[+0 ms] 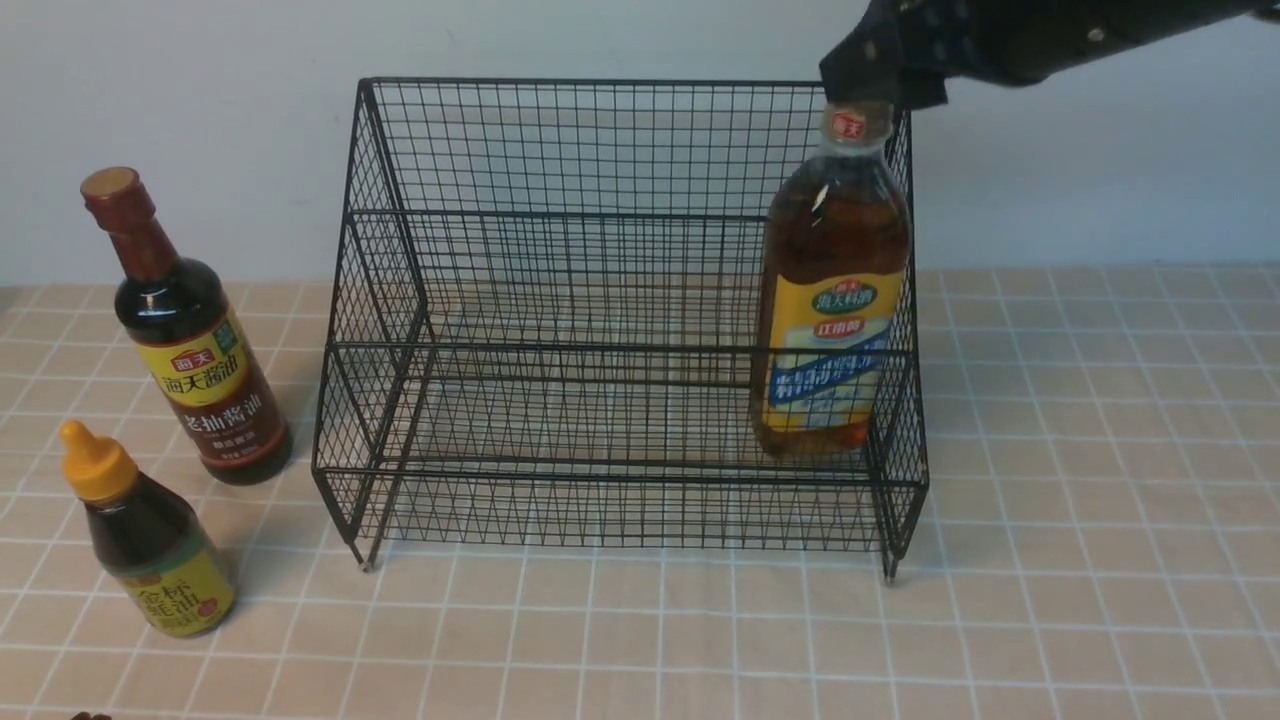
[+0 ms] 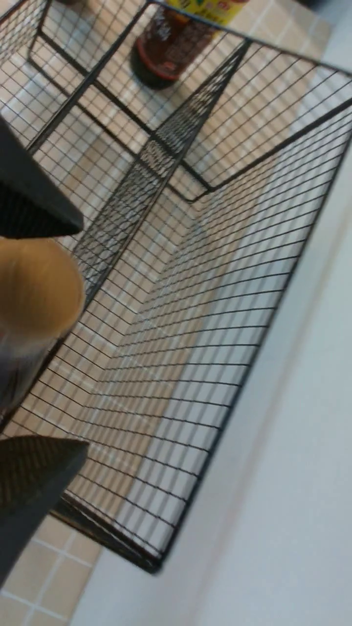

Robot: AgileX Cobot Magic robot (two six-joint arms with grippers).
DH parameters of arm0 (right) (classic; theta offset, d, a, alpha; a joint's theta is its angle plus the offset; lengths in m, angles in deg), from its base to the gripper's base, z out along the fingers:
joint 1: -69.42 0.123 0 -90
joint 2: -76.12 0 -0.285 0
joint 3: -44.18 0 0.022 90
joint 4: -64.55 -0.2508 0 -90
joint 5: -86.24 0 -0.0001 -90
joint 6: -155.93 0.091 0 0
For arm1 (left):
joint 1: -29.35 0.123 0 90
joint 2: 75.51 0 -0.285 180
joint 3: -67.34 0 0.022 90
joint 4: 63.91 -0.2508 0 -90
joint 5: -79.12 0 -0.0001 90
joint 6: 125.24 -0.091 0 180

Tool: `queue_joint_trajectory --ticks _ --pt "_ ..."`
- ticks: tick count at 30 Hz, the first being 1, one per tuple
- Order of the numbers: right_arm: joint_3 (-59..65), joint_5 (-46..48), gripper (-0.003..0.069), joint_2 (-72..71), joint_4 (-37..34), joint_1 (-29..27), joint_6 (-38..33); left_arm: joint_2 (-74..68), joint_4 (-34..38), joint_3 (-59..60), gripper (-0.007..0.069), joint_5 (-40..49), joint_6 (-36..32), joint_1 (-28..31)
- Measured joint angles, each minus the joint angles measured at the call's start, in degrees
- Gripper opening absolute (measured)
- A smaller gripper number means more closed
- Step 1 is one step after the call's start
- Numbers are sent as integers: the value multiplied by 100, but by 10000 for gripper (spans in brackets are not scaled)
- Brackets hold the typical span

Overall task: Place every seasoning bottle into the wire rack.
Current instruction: Use the right arm to put the condiment bottle back on the shelf, then use the left arm to grab the condiment bottle closest to it

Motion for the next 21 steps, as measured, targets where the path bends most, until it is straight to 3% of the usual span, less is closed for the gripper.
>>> queue_joint_trajectory --ticks 4,8,15,16,17,18,21 --pt "0 22 514 -606 336 0 221 0 0 0 -7 0 0 0" --pt "-11 261 469 -1369 822 0 630 0 0 0 -7 0 0 0" --pt "-27 1558 165 -3019 2079 0 1819 0 0 0 -7 0 0 0" --pt "120 1787 78 -3432 2238 0 2095 0 0 0 -7 0 0 0" --pt "149 1787 69 -3486 2250 0 2095 0 0 0 -7 0 0 0" --pt "613 1832 11 -4150 2283 0 2348 0 0 0 -7 0 0 0" --pt "1373 1685 -9 -5052 2277 0 2559 0 0 0 -7 0 0 0"
